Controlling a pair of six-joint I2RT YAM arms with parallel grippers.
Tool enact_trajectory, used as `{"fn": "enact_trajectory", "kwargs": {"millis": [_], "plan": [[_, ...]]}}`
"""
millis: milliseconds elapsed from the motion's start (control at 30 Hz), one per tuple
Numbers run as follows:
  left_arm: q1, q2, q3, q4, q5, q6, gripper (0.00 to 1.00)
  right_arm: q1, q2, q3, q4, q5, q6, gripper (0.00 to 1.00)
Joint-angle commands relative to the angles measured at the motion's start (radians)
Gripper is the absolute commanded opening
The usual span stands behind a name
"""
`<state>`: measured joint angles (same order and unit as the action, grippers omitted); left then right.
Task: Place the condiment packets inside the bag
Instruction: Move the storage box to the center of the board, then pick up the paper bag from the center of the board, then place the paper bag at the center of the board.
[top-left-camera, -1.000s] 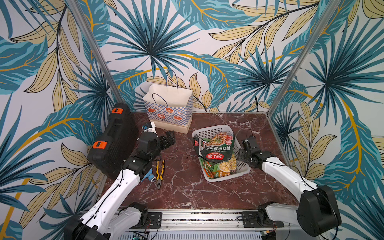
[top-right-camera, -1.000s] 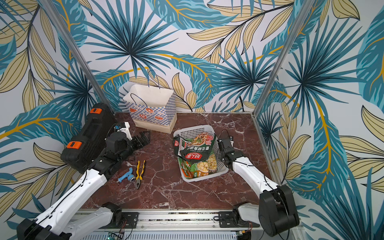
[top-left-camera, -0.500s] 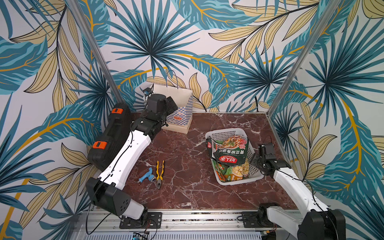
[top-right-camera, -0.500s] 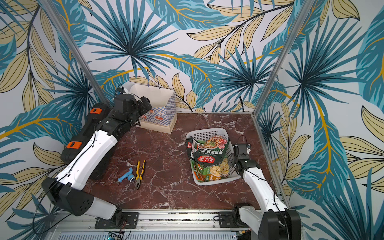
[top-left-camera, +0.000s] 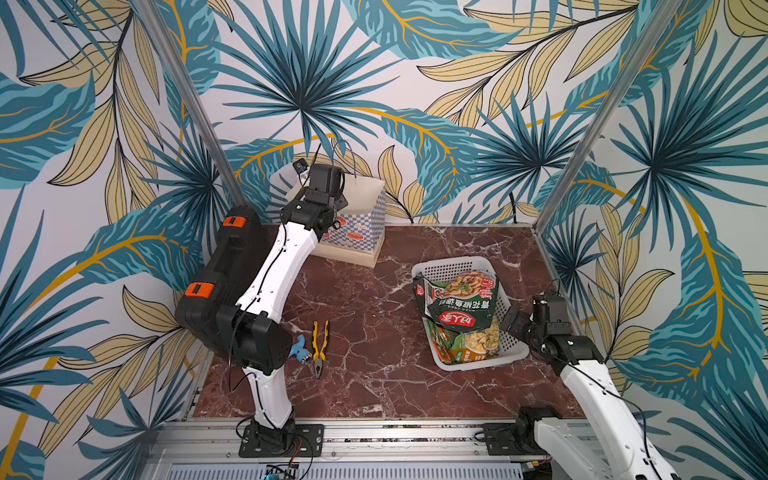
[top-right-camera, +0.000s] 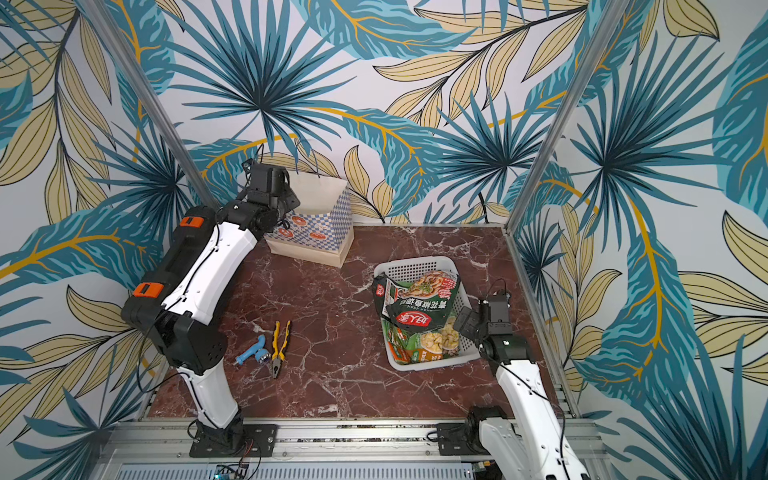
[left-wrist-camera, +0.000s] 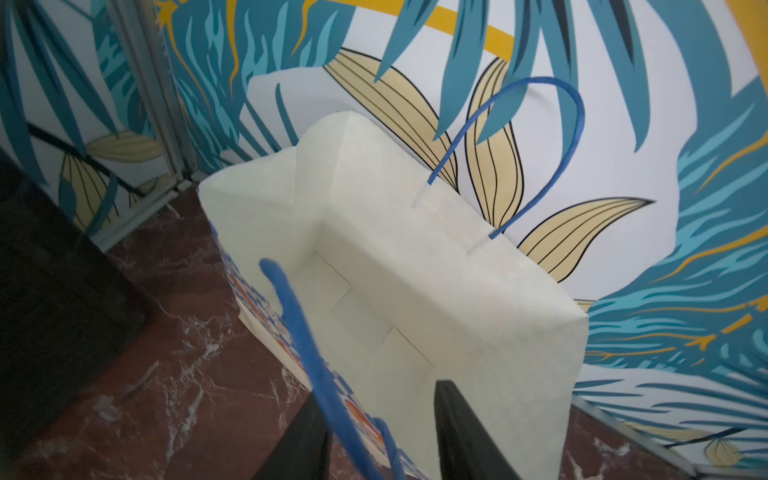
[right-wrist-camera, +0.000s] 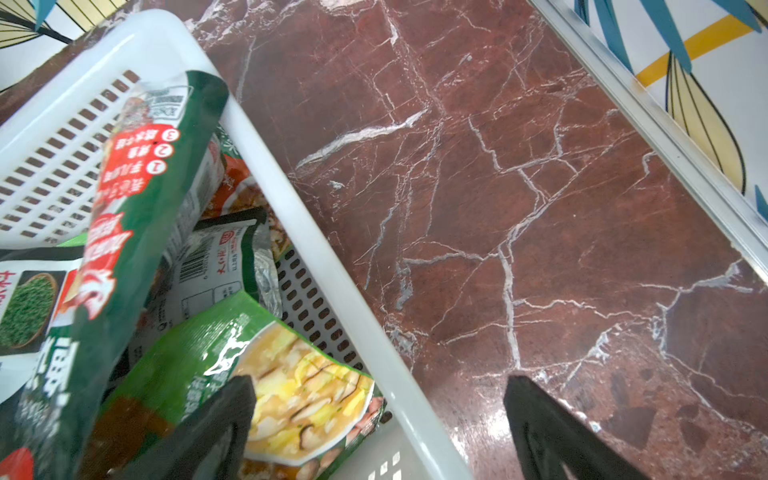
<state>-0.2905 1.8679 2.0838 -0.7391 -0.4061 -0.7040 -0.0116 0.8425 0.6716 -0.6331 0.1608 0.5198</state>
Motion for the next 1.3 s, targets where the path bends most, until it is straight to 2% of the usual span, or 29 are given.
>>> {"fn": "enact_trajectory", "kwargs": {"millis": [0, 67, 200, 433, 567, 667, 767, 900, 1067, 1267], "plan": [[-0.007, -0.040, 0.049, -0.040, 0.019, 0.042, 0.22, -0.004, -0.030, 0.011, -0.039, -0.048, -0.001, 0.99], [-0.018, -0.056, 0.047, -0.044, 0.028, 0.075, 0.12, -0.004, -0.040, 0.022, -0.044, -0.061, 0.000, 1.00], [-0.029, -0.103, 0.022, -0.046, 0.121, 0.162, 0.00, -0.003, -0.068, 0.047, -0.059, -0.089, -0.011, 0.99], [-0.029, -0.212, -0.072, -0.070, 0.282, 0.267, 0.00, -0.004, -0.112, 0.089, -0.082, -0.160, -0.025, 1.00], [-0.022, -0.308, -0.200, -0.045, 0.420, 0.303, 0.00, -0.004, -0.140, 0.107, -0.075, -0.241, -0.043, 0.99], [-0.007, -0.404, -0.353, 0.030, 0.552, 0.305, 0.00, -0.004, -0.155, 0.117, -0.043, -0.345, -0.054, 1.00], [-0.007, -0.488, -0.490, 0.105, 0.656, 0.303, 0.00, -0.001, -0.163, 0.121, 0.038, -0.500, -0.051, 0.99], [-0.007, -0.547, -0.571, 0.087, 0.720, 0.302, 0.00, 0.019, -0.117, 0.165, 0.138, -0.666, -0.030, 1.00], [-0.007, -0.655, -0.678, 0.070, 0.751, 0.315, 0.00, 0.129, 0.013, 0.296, 0.160, -0.708, -0.078, 0.99], [-0.002, -0.760, -0.741, 0.021, 0.660, 0.348, 0.00, 0.362, 0.285, 0.587, 0.047, -0.560, -0.220, 0.96]]}}
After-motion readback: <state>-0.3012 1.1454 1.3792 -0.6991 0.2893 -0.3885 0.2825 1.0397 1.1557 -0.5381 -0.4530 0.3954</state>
